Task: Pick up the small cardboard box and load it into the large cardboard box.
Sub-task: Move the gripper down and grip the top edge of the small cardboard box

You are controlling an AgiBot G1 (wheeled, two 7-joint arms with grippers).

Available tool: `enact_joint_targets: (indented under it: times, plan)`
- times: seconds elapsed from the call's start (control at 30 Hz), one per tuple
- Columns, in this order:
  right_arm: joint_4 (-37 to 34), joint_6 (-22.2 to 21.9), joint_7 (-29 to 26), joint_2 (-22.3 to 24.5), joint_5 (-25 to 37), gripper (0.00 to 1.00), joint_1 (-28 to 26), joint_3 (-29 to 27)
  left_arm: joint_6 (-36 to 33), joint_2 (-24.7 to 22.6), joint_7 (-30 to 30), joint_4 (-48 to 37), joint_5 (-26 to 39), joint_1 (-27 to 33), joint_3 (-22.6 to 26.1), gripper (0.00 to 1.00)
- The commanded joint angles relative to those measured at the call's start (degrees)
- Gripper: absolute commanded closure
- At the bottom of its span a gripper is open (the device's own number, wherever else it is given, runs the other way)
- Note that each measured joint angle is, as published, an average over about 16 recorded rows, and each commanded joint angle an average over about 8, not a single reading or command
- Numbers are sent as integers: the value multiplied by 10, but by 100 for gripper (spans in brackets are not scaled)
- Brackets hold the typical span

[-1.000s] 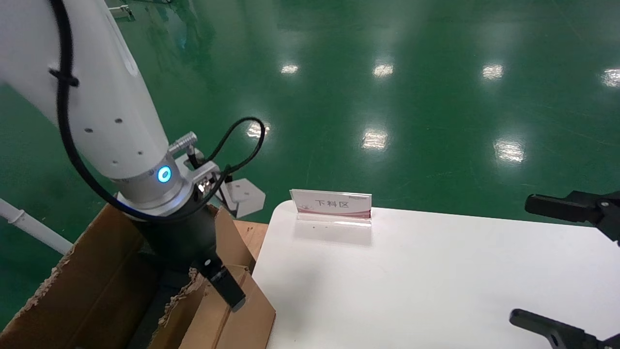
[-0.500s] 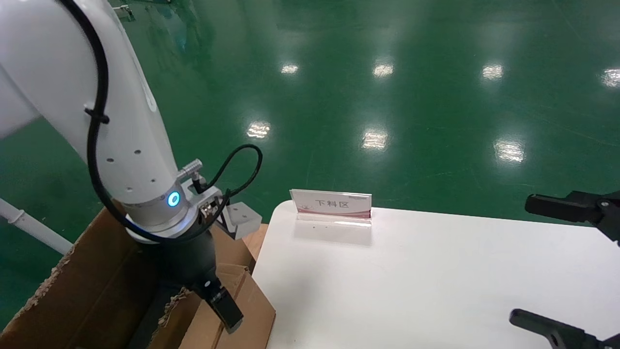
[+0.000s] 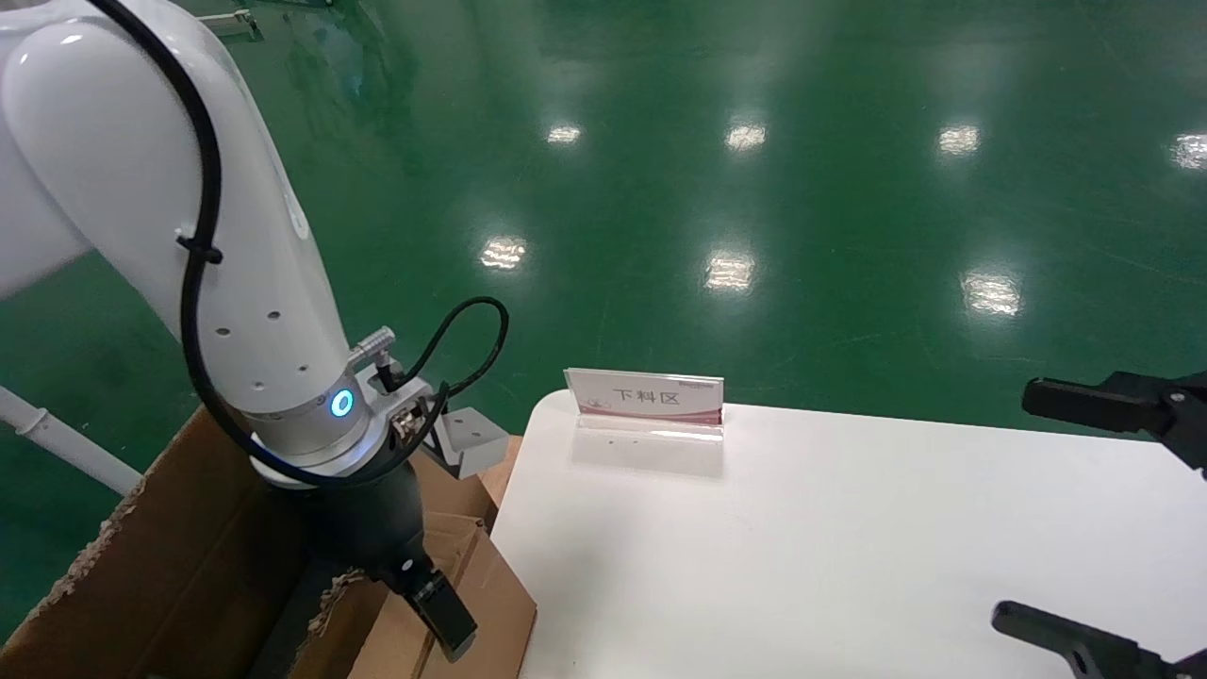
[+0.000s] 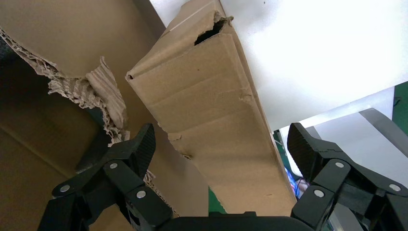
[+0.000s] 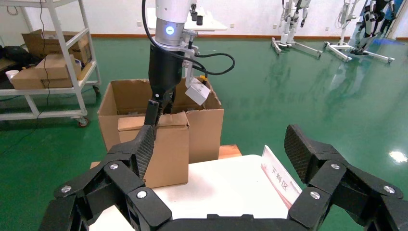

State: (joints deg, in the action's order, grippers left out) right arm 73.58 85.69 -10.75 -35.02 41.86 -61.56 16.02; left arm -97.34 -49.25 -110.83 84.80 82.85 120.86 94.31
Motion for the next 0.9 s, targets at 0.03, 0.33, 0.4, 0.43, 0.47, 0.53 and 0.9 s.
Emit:
enact_joint_targets:
  times: [0.03,0.33,0.4,0.43,0.47,0.53,0.9]
  plan:
    - [0,0,0,0,0,16,0,0,1,0,0,0,0,-1,0,100]
    - [0,0,0,0,0,100,0,0,2,1,0,0,0,-2,1,100]
    - [0,0,0,0,0,100,0,0,2,1,0,0,0,-2,1,100]
    - [0,0,0,0,0,100,0,0,2,1,0,0,0,-2,1,100]
    - [0,0,0,0,0,100,0,0,2,1,0,0,0,-2,1,100]
    - [0,0,0,0,0,100,0,0,2,1,0,0,0,-2,1,100]
    - [0,0,0,0,0,46,0,0,2,1,0,0,0,-2,0,100]
